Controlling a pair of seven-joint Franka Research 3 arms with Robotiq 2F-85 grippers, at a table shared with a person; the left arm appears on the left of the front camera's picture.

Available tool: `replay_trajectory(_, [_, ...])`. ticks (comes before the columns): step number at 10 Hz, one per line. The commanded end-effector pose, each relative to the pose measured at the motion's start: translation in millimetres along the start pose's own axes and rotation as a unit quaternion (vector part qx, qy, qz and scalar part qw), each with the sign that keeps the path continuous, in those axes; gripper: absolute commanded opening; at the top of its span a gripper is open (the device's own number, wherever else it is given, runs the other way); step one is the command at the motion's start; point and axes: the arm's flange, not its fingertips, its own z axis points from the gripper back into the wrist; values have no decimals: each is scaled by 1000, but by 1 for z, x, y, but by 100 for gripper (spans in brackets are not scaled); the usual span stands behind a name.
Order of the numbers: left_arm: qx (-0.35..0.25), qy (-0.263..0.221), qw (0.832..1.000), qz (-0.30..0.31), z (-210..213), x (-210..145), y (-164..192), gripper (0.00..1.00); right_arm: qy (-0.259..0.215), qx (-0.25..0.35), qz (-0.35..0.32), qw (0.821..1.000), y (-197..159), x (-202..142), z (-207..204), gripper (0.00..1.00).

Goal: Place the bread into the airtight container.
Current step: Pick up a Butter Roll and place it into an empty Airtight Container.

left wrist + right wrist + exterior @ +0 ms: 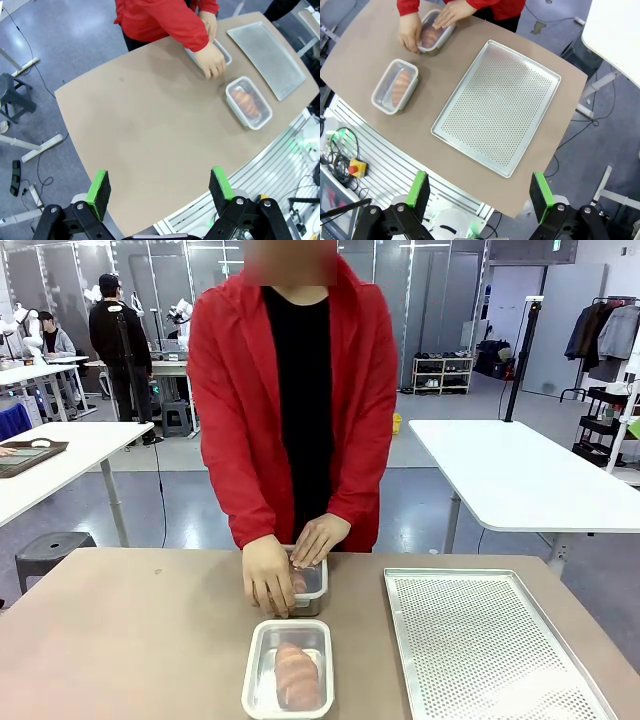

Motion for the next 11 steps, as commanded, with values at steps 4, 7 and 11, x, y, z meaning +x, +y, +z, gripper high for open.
replay_trajectory(4, [-2, -1, 1000, -3, 1, 2, 0, 100, 4, 6, 1, 1000, 2, 1, 0, 100])
replay_trajectory(7, [-2, -1, 1000, -3, 1, 2, 0, 100, 4, 6, 1, 1000, 2, 1, 0, 100])
replay_trajectory(11, [-2, -1, 1000, -3, 1, 2, 0, 100, 4, 6, 1, 1000, 2, 1, 0, 100])
